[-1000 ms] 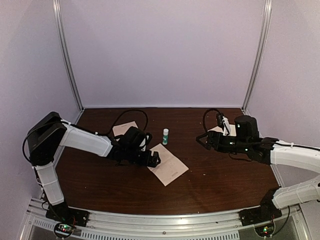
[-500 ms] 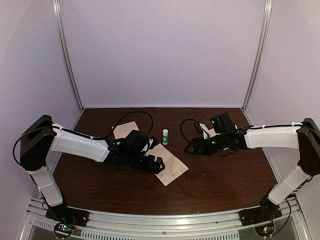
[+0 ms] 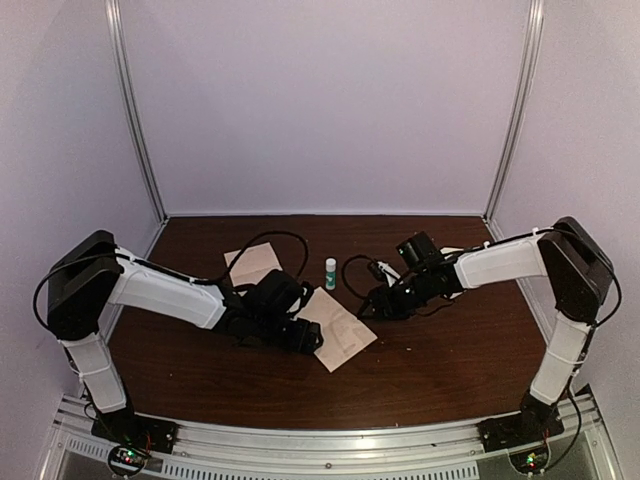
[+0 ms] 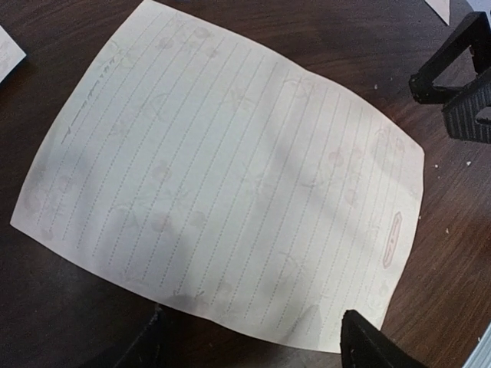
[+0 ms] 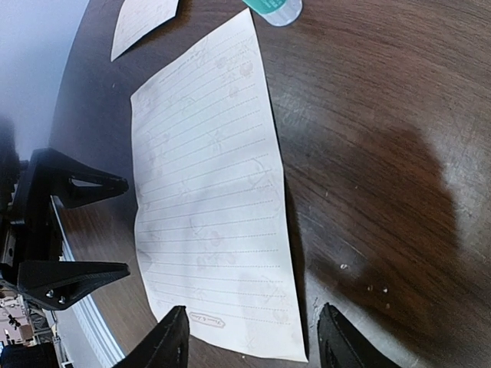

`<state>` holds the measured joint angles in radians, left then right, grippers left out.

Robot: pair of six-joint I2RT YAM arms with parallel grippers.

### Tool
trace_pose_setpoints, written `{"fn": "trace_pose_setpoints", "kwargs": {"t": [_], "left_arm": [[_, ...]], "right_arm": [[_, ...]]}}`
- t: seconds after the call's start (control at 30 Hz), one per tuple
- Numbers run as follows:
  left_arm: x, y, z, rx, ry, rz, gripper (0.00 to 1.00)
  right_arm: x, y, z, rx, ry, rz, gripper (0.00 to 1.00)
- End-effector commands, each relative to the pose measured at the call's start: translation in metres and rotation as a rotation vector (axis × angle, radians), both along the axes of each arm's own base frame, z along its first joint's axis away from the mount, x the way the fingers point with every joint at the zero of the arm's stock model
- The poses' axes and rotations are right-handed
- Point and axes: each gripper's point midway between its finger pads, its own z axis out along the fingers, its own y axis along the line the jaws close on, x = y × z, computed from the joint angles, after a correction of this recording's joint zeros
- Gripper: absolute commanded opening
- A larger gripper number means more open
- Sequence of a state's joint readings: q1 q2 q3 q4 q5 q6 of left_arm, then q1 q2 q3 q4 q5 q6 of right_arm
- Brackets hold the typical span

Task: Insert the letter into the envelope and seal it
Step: Pick up the letter from the center of the board.

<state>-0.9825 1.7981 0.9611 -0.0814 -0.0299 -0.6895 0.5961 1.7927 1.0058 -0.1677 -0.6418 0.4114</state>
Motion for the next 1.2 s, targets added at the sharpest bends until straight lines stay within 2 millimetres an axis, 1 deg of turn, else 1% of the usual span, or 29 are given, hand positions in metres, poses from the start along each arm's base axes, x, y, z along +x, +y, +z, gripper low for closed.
{"fn": "trace_pose_setpoints", "kwargs": {"t": [0.0,0.1,0.3,0.4,0.5,0.73,0.87,1.0,1.17], "left_arm": [[0.009,-0.005,0.000,0.019,-0.036,-0.001,0.75],[0.013,-0.002,-0.002,0.038,-0.049,0.012,0.69],[0.016,-0.002,-0.007,0.049,-0.055,0.022,0.60],[0.018,-0.002,-0.006,0.048,-0.064,0.026,0.59],[0.018,-0.004,-0.009,0.051,-0.064,0.017,0.57],[0.013,0.000,-0.020,0.069,-0.038,0.020,0.52],[0.012,0.002,-0.024,0.073,-0.028,0.019,0.51],[0.011,0.002,-0.024,0.073,-0.026,0.014,0.51],[0.009,0.004,-0.027,0.080,-0.020,0.013,0.50]], "right_arm": [[0.011,0.006,-0.001,0.023,-0.006,0.024,0.56],[0.014,0.008,-0.008,0.024,0.007,0.031,0.54],[0.023,0.009,-0.017,0.030,0.023,0.022,0.52],[0.027,0.009,-0.020,0.033,0.023,0.018,0.52],[0.028,0.012,-0.024,0.044,0.042,0.024,0.51],[0.013,0.023,-0.028,0.104,0.122,0.062,0.49],[0.003,0.029,-0.034,0.104,0.179,0.062,0.46],[0.002,0.030,-0.036,0.104,0.212,0.031,0.41],[0.001,0.031,-0.034,0.112,0.230,0.012,0.37]]}}
